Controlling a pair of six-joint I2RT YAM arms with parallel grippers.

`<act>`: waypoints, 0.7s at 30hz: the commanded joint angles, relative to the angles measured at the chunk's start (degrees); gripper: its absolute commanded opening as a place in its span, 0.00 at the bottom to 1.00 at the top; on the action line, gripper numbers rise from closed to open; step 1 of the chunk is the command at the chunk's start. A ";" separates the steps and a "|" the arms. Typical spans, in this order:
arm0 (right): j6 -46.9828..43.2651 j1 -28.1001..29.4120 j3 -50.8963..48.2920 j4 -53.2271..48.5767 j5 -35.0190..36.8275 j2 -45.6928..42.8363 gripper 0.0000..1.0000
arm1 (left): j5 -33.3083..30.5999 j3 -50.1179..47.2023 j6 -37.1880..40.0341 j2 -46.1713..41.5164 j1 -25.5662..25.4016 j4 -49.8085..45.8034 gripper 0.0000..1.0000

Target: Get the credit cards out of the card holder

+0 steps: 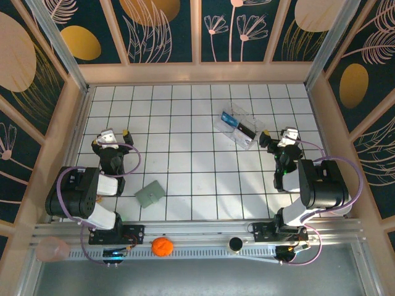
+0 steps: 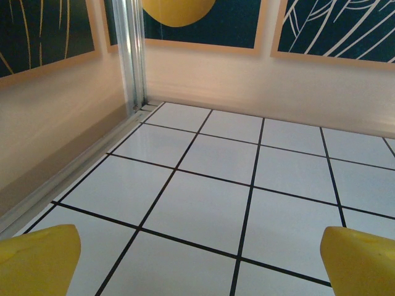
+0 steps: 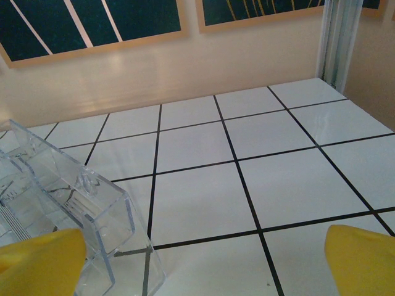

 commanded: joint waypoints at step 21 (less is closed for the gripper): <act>1.58 -0.37 1.85 -4.42 4.88 -3.09 0.99 | 0.54 2.26 0.39 -4.35 0.41 -5.70 0.99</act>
